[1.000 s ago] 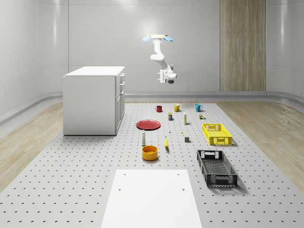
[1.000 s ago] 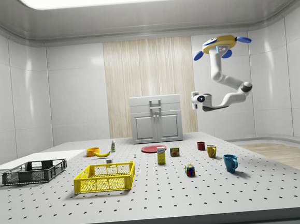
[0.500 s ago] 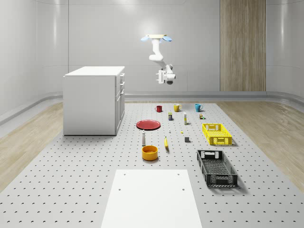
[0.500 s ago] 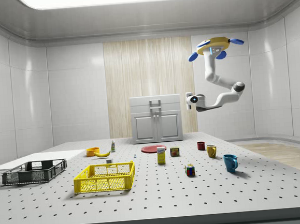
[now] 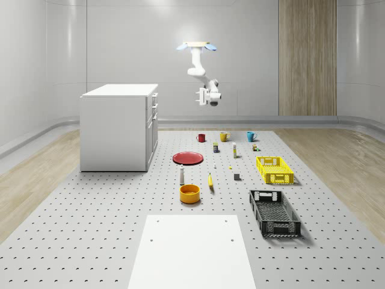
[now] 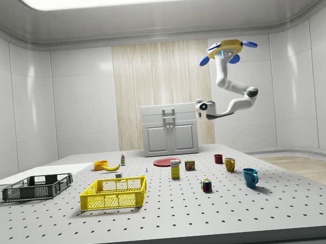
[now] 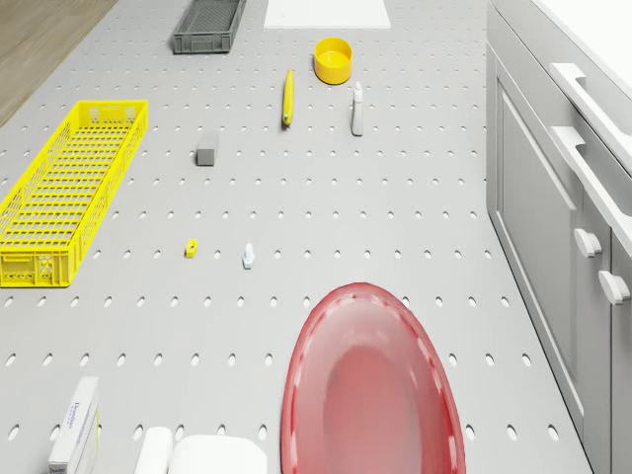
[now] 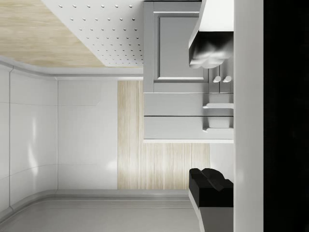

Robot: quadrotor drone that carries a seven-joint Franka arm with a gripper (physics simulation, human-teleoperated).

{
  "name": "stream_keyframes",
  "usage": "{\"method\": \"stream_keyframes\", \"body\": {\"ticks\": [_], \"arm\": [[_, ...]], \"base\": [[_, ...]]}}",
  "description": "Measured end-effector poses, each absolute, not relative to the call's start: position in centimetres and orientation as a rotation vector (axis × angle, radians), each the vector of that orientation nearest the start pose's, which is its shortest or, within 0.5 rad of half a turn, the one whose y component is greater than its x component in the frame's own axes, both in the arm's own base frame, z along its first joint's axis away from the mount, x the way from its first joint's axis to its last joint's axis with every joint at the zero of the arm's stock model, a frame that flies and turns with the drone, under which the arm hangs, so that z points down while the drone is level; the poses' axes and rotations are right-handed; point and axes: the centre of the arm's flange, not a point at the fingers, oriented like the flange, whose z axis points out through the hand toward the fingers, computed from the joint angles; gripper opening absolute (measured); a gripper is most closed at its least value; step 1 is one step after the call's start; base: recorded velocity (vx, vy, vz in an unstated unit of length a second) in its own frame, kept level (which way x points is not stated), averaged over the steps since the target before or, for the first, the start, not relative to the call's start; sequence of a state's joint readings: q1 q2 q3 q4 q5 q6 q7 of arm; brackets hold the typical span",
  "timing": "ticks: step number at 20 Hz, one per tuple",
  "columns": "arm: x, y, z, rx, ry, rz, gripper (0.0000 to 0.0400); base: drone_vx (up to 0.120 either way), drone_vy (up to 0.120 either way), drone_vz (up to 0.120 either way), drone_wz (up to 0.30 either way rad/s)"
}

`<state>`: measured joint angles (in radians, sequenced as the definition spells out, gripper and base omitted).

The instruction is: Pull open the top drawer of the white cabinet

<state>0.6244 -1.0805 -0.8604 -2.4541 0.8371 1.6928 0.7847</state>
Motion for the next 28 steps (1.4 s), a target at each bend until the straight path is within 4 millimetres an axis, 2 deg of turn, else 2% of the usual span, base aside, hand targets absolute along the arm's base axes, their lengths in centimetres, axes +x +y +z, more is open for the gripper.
{"method": "stream_keyframes", "body": {"ticks": [2, 21, 28], "arm": [[30.7, -10.0, 59.1, -1.484, 0.612, 0.613, 0.0305], [30.7, -10.0, 59.1, -1.484, 0.613, 0.613, 0.0305], [30.7, -8.2, 59.1, -1.484, 0.613, 0.613, 0.0305]], "base": [[0.12, 0.0, 0.1, 0.0], [0.12, 0.0, 0.0, 0.0], [0.0, 0.0, 0.0, 0.0]]}}
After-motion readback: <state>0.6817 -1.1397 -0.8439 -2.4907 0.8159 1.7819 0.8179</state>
